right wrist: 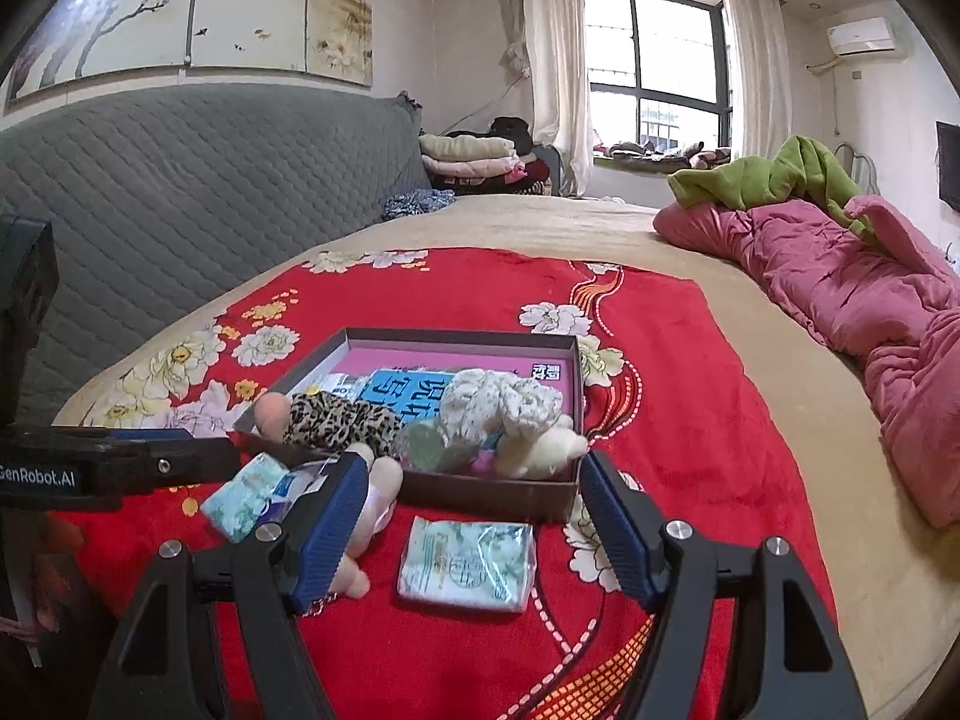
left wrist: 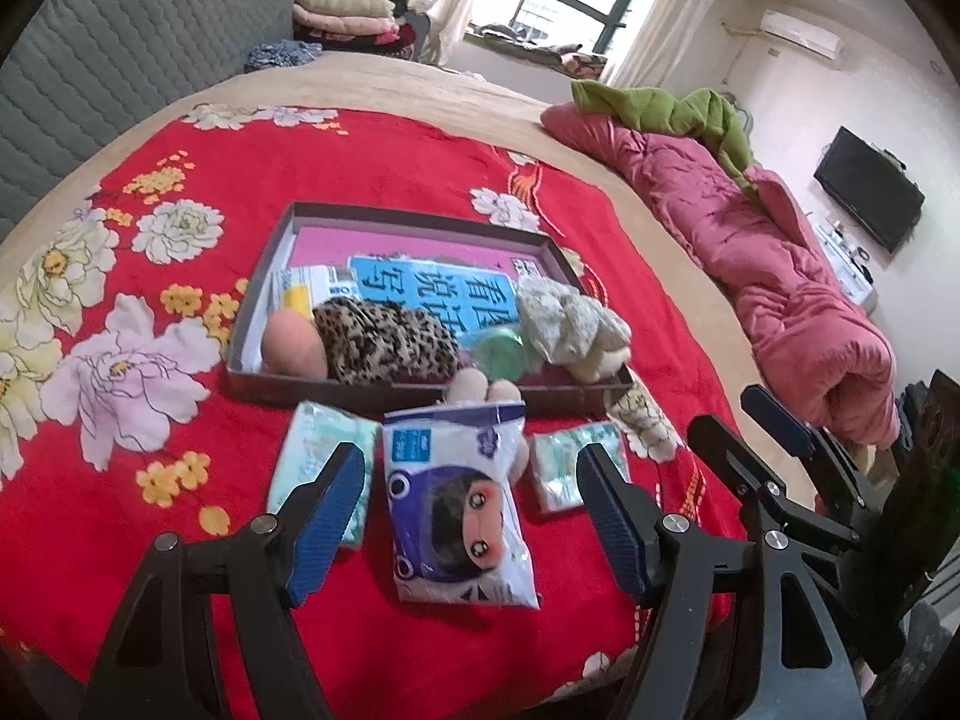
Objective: Organize soft objects
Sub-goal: 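Withdraw both open tools from the box toward the items beside it, then grasp the purple-printed snack bag with the left tool while the right tool grasps the green tissue packet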
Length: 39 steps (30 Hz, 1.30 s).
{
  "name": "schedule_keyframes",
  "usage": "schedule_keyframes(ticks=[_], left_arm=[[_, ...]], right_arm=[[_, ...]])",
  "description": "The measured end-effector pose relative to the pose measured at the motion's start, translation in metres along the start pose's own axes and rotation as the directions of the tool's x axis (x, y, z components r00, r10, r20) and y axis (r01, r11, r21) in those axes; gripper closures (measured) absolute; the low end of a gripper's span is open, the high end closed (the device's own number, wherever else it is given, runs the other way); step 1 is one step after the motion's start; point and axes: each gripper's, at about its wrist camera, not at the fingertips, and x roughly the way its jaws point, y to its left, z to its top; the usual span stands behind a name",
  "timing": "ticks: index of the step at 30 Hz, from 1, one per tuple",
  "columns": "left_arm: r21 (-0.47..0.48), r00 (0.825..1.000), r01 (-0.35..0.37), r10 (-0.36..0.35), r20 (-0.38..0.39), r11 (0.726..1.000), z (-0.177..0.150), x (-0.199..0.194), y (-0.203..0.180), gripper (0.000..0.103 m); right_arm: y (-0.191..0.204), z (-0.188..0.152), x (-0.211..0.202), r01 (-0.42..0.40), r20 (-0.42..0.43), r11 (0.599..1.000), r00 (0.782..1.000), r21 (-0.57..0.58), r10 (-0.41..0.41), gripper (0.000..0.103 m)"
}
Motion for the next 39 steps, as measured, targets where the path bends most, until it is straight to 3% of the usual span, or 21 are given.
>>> schedule_keyframes(ticks=[20, 39], left_arm=[[-0.031, 0.994, 0.020, -0.023, -0.102, 0.999, -0.025, 0.021, 0.002, 0.028], [-0.041, 0.986, -0.028, 0.021, -0.167, 0.999, -0.032, 0.052, -0.007, 0.028]], right_arm=[[0.006, -0.019, -0.001, -0.027, -0.091, 1.000, 0.995, 0.014, 0.028, 0.031], [-0.003, -0.034, 0.010, 0.002, -0.170, 1.000, 0.985, 0.030, 0.003, 0.031]])
